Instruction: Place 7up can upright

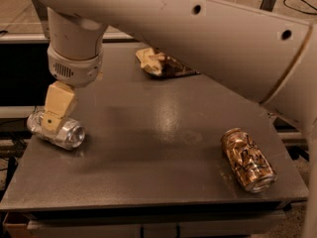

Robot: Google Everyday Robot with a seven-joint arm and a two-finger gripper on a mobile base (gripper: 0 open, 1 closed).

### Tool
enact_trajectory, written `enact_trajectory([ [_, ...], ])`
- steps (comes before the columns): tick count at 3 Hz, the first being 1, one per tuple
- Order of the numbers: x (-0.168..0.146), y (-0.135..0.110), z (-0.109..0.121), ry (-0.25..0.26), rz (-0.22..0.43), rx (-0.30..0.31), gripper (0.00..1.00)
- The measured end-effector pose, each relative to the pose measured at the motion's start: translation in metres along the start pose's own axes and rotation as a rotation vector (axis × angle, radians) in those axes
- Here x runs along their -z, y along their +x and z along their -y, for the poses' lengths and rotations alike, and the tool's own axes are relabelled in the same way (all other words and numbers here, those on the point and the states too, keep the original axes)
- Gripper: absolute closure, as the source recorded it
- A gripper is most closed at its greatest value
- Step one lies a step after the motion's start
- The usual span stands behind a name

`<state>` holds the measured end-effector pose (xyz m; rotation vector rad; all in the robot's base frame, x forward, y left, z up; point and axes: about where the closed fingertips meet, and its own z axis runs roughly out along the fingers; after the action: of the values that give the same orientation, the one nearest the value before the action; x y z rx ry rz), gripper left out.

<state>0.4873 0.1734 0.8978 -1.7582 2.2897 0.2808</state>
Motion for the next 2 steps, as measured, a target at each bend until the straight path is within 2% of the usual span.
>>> enact_trajectory([
  [1, -0.017, -0.015, -0.009, 0.011, -0.044, -0.060, 0.00],
  [2, -0.033, -0.027, -0.019, 0.021, -0.056, -0.092, 0.00],
])
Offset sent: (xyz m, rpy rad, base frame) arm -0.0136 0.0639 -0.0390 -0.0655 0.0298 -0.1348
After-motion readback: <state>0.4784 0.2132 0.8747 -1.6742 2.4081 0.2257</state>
